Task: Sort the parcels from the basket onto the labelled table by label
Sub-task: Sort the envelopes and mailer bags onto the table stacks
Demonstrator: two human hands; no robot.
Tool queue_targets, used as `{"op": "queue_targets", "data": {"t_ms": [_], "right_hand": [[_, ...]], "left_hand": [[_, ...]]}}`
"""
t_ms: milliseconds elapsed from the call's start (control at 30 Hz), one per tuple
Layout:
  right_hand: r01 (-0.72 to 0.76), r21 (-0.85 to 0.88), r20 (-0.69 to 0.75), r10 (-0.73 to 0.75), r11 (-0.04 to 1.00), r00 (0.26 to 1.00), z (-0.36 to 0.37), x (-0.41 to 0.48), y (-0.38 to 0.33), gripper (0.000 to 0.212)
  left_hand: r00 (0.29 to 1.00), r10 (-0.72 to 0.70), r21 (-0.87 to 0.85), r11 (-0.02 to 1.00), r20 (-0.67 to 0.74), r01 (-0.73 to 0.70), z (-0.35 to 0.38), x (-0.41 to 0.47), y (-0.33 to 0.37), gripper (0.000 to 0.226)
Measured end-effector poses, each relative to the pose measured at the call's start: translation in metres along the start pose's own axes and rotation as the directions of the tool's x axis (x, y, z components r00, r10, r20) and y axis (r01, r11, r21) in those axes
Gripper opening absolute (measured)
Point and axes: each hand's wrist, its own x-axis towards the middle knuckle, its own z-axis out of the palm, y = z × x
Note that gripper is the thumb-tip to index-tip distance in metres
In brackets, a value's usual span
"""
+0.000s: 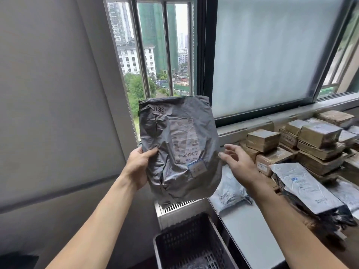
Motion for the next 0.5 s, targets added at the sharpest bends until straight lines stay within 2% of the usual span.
{"op": "queue_targets", "data": {"t_ms": [67, 167, 233, 433, 500], "right_hand": [[-0.121, 0.118, 0.189, 0.097, 0.986, 0.977, 0.004, -0.004, 0.013, 0.051], [-0.135, 0.116, 0.36, 0.085, 0.984, 0.929, 0.01, -0.015, 0.021, 0.029], [-0.119, 0.11, 0.358, 0.072, 0.987, 0.931, 0.016, -0.021, 0.02, 0.016], [-0.035, 0.021, 0.288, 0.027, 0.999, 0.957, 0.021, -0.023, 0.022, 0.016], [-0.048, 0.039, 0.242, 0.038, 0.998, 0.969, 0.023, -0.023, 0.025, 0.009]], "left_hand": [[1.0, -0.007, -0.032, 0.999, -0.013, 0.007, -0.001, 0.001, 0.0, 0.016], [1.0, -0.005, -0.067, 0.998, -0.021, 0.004, 0.0, 0.0, -0.001, 0.016], [1.0, -0.016, -0.089, 0.996, -0.026, 0.013, 0.0, -0.002, -0.002, 0.017], [0.998, -0.035, -0.157, 0.987, -0.051, 0.026, -0.006, -0.006, -0.009, 0.02], [0.998, -0.02, -0.211, 0.977, -0.054, 0.009, -0.006, -0.007, -0.011, 0.023]]}}
